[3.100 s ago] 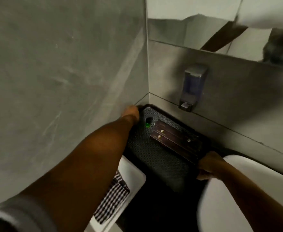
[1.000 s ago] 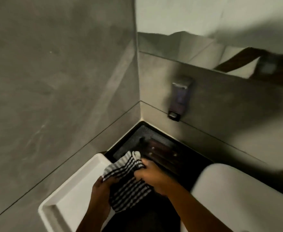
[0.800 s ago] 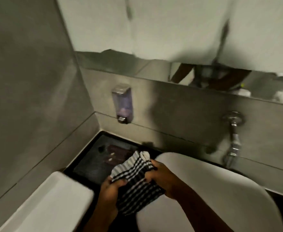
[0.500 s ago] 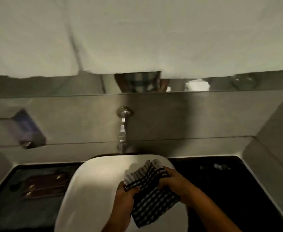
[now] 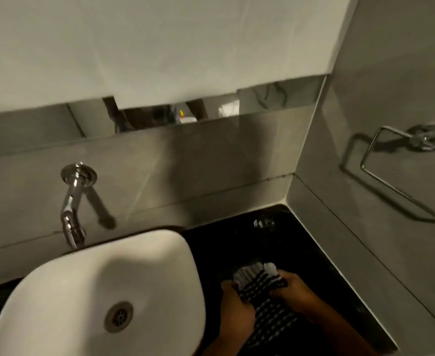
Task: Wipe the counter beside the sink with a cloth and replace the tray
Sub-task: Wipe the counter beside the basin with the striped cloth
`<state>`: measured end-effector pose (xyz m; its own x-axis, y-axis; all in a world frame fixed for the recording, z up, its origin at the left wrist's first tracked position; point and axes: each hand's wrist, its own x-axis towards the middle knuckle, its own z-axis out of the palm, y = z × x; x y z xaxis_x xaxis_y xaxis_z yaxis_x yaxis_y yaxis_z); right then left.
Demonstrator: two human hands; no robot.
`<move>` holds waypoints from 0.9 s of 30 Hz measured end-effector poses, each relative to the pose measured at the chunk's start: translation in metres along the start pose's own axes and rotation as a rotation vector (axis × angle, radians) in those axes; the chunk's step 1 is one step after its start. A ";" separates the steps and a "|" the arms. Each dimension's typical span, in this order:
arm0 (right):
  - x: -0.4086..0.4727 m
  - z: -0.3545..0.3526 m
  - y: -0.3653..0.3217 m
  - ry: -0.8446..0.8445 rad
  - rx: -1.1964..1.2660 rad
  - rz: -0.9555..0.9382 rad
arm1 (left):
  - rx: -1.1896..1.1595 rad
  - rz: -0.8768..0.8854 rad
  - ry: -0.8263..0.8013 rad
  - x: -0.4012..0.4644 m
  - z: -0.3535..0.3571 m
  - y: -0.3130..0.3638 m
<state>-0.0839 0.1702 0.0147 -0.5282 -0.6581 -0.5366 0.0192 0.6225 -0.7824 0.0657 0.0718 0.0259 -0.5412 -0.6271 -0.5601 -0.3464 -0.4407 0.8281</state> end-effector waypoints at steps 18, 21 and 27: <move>-0.027 0.136 0.113 0.320 -0.922 -0.227 | 1.379 0.402 0.013 -0.019 -0.116 -0.175; -0.022 0.140 0.127 0.316 -0.956 -0.228 | 1.369 0.411 -0.038 -0.017 -0.118 -0.176; 0.071 0.142 0.070 0.371 -0.975 -0.311 | 1.308 0.409 0.013 -0.021 -0.112 -0.170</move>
<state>0.0001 0.1069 -0.1228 -0.6202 -0.7779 -0.1012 -0.7551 0.6269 -0.1919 0.2224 0.0880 -0.1057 -0.7742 -0.5739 -0.2669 -0.6328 0.6935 0.3444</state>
